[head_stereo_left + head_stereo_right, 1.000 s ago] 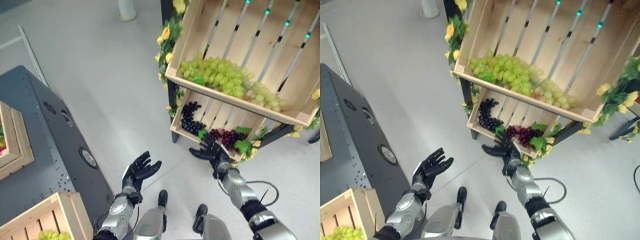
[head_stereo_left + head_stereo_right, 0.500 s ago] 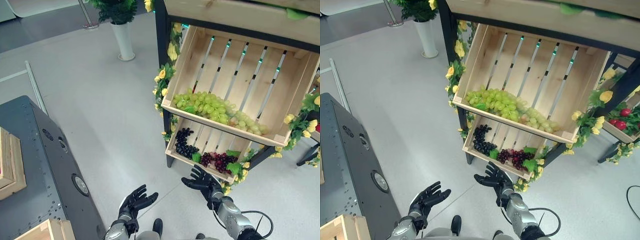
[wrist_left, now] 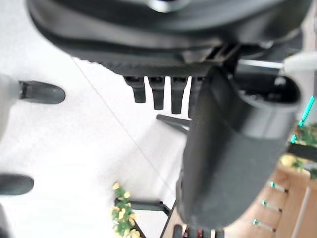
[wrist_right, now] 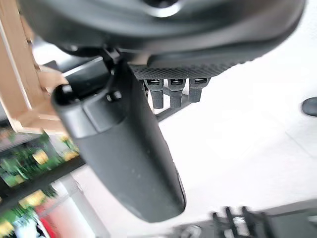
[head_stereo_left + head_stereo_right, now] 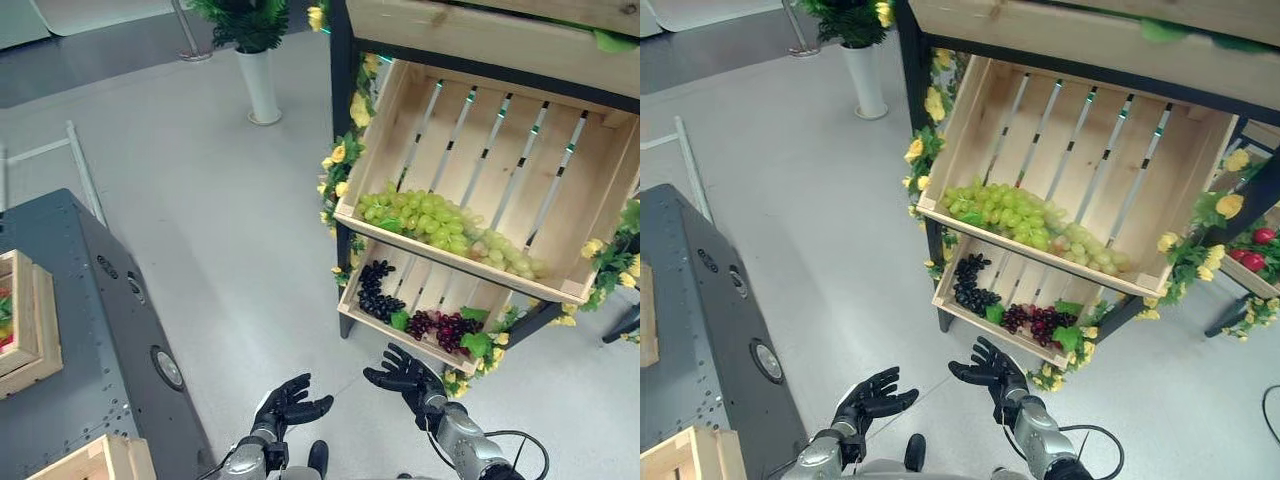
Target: Pick up the fruits from the basket on one side to the basket on the other side
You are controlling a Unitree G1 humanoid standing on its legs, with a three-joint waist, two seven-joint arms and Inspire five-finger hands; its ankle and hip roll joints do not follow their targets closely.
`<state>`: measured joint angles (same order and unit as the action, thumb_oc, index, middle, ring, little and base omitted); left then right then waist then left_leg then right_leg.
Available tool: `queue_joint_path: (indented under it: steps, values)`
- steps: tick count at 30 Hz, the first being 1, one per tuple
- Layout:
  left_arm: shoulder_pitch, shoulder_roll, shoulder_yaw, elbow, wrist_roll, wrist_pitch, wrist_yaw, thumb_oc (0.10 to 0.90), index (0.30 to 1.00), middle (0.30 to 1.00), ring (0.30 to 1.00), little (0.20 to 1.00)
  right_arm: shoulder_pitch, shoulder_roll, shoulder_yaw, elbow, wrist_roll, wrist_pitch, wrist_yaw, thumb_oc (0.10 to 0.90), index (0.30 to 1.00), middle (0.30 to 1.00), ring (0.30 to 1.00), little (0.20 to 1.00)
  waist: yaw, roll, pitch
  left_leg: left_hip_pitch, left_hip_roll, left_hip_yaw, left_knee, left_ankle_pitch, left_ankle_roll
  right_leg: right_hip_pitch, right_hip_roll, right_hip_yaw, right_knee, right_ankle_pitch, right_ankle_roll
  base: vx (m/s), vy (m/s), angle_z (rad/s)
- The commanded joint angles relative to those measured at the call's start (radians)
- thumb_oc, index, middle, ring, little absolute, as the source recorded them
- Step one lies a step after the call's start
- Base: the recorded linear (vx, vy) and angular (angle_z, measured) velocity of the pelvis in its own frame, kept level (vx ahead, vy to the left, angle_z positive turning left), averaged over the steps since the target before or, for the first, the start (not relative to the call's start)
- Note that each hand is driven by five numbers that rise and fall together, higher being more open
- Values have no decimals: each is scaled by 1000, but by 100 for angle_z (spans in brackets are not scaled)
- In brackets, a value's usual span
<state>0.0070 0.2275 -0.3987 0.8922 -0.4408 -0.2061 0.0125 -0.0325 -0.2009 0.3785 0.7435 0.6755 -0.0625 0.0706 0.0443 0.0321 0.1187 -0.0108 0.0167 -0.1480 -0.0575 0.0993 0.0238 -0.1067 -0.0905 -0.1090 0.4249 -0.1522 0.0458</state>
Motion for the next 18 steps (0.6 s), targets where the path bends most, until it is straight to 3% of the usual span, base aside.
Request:
queue_joint_path:
  steps: [1,3,4,6,8,9,10,11,16,18]
  values:
    - [-122,53,-16,-13,52,29,-10,800,900,900,900,900,-32,30,21,-106,39,-79,15,800,900,900,900,900,-33,-35,25,2,-76,-78,-27,38,31,17,88,211,-212,219,1,103,-260,209]
    - [-154,45,-43,7,30,38,-24,800,900,900,900,900,-40,24,20,-79,43,-74,22,800,900,900,900,900,-53,-33,32,-10,-86,-112,-18,41,23,28,130,251,-231,199,-16,31,-219,229]
    - [-165,28,-48,16,31,49,-21,800,900,900,900,900,-66,13,10,-25,43,-64,51,800,900,900,900,900,-43,-33,36,-34,-81,-139,-12,60,3,55,147,255,-270,171,-35,-63,-242,226]
    - [-160,1,-41,32,-1,22,14,800,900,900,900,900,-128,13,6,61,33,-54,123,800,900,900,900,900,-8,-38,51,-82,-43,-110,-7,87,-31,93,124,214,-328,172,-36,-68,-251,190]
    - [-155,-9,-25,35,-2,10,11,800,900,900,900,900,-142,13,8,76,20,-51,128,800,900,900,900,900,8,-45,58,-104,-32,-94,-5,97,-46,123,118,202,-373,178,-39,-35,-168,56]
    - [-153,-14,-20,34,2,0,13,800,900,900,900,900,-145,11,9,77,17,-50,119,800,900,900,900,900,12,-46,61,-123,-19,-57,-4,103,-55,138,116,188,-392,181,-41,-117,-223,38]
    - [-151,-18,-18,23,39,5,0,800,900,900,900,900,-132,2,1,61,36,-59,82,800,900,900,900,900,8,-47,67,-149,20,65,19,99,-71,157,103,136,-410,178,-41,-158,-173,89]
    - [-149,-20,-23,22,63,6,-14,800,900,900,900,900,-121,-4,-9,56,50,-69,65,800,900,900,900,900,3,-52,67,-154,34,120,50,86,-77,160,88,96,-417,180,-41,-156,-124,138]
    - [-100,-20,-75,-10,104,-24,-22,800,900,900,900,900,-83,-31,-28,33,71,-78,57,800,900,900,900,900,3,-61,51,-107,-10,97,95,18,-65,156,51,27,-452,209,-36,-91,-7,116]
    - [-112,-19,-67,-22,81,3,-33,800,900,900,900,900,-52,-32,-50,14,63,-78,41,800,900,900,900,900,-23,-69,34,-88,7,188,166,-24,-71,153,22,-23,-456,216,-31,-64,83,29]
